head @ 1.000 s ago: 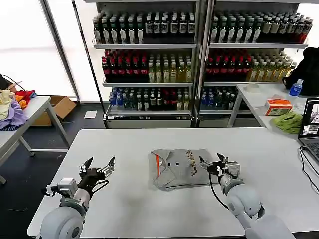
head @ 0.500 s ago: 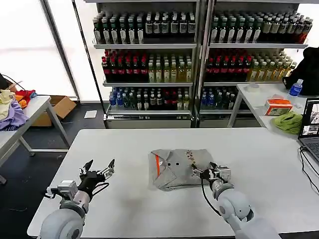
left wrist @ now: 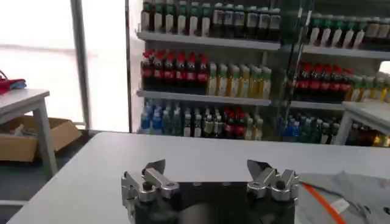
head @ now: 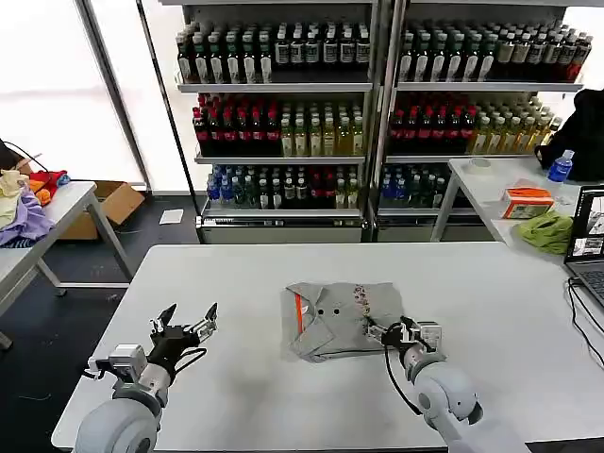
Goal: Fold and organize the clothes.
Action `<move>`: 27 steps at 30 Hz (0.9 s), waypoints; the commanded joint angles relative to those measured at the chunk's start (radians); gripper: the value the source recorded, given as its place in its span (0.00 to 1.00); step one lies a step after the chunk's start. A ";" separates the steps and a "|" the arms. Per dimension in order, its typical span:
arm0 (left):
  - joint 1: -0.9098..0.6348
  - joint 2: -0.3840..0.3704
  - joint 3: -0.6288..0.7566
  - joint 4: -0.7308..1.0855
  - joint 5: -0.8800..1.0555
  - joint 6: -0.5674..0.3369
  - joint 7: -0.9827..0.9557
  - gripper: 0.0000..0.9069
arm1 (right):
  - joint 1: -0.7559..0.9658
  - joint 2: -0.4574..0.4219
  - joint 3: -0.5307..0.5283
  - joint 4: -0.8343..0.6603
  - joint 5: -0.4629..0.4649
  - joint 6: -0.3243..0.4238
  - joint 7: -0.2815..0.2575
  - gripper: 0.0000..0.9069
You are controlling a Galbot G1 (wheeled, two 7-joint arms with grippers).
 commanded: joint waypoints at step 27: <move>0.063 -0.121 -0.046 0.004 0.222 -0.126 0.067 1.00 | -0.320 -0.013 0.480 0.226 -0.263 0.150 -0.064 1.00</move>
